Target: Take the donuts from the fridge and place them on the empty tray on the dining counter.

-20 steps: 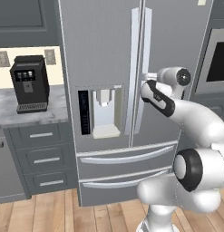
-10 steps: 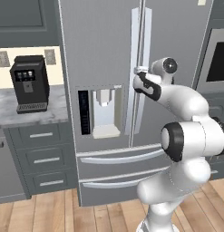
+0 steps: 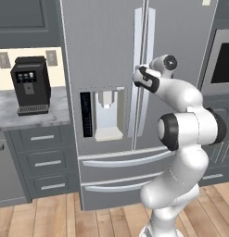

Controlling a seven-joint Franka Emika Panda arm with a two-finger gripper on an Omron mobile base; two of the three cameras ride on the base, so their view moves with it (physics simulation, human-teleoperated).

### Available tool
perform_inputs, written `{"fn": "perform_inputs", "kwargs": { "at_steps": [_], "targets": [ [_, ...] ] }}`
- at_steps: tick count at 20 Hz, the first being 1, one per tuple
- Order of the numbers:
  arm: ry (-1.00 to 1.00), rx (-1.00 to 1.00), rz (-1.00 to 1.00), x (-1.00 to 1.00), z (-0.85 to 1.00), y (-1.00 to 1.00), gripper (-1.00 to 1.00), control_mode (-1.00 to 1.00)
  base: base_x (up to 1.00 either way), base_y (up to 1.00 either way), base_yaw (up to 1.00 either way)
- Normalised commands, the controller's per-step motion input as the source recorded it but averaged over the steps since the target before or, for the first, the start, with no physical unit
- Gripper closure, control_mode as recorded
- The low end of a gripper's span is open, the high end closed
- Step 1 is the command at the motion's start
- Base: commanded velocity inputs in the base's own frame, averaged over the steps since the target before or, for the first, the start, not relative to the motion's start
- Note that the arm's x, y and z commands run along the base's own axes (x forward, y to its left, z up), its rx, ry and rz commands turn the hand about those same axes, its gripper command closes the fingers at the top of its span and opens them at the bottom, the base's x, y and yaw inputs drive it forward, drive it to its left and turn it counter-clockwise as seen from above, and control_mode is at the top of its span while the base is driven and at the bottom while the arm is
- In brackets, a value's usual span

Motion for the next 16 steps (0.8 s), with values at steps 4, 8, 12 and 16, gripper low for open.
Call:
{"fn": "perform_inputs", "kwargs": {
  "at_steps": [4,8,12,16],
  "targets": [
    [0.00,0.00,0.00,0.87,-0.17,-0.02,-1.00,-1.00,0.00,0.00,0.00],
    [-0.06,0.00,0.00,0.73,-0.33,0.01,1.00,-1.00,0.00,0.00,0.00],
    [-0.01,0.00,0.00,0.24,-0.06,0.01,1.00,-1.00,0.00,0.00,0.00],
    [0.04,0.00,0.01,-0.37,0.16,-0.12,1.00,-1.00,0.00,0.00,0.00]
  ]
}}
